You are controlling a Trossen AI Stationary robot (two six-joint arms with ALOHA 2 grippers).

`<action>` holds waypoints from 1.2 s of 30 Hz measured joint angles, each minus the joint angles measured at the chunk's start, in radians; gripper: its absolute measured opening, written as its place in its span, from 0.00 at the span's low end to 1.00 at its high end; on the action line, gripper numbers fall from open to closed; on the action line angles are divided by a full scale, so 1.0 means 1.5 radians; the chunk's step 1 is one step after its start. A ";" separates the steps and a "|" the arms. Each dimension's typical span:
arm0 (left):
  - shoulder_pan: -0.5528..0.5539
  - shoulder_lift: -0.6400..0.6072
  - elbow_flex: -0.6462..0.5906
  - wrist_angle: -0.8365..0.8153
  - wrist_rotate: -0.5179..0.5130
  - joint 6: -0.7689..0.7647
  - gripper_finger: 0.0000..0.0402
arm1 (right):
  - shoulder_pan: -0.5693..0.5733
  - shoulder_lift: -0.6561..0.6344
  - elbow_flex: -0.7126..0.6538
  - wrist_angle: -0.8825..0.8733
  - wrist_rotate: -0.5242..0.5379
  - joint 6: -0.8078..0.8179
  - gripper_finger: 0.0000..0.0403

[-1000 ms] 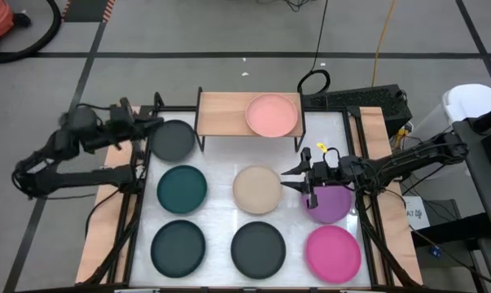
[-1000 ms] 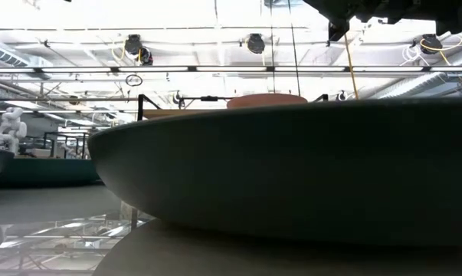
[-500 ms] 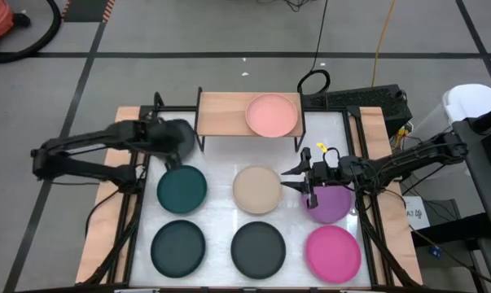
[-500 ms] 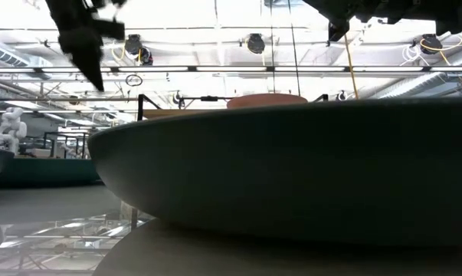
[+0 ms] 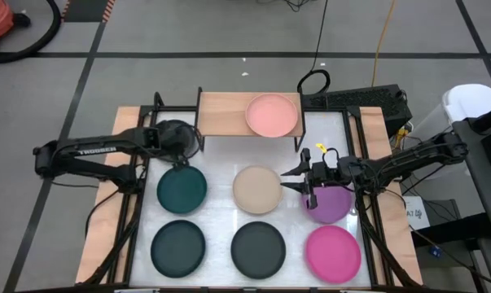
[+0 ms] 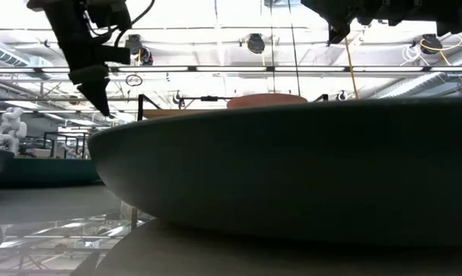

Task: Place and stack plates onto a shelf
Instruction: Stack the top black plate on top of the brown plate on the shelf

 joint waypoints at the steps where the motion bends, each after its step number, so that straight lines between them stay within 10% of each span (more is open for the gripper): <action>1: 0.000 -0.012 -0.018 0.018 0.002 0.007 0.10 | 0.000 0.000 0.000 -0.002 0.000 0.004 0.29; 13: 0.033 -0.086 -0.102 0.157 0.082 0.007 0.13 | 0.001 0.000 0.000 -0.012 0.002 0.005 0.29; 26: 0.115 -0.055 -0.101 0.123 0.118 -0.039 0.47 | 0.001 0.000 0.000 -0.010 0.002 0.009 0.29; 36: 0.131 0.064 -0.101 0.130 0.121 -0.071 0.50 | 0.001 0.000 0.000 -0.007 0.002 0.005 0.29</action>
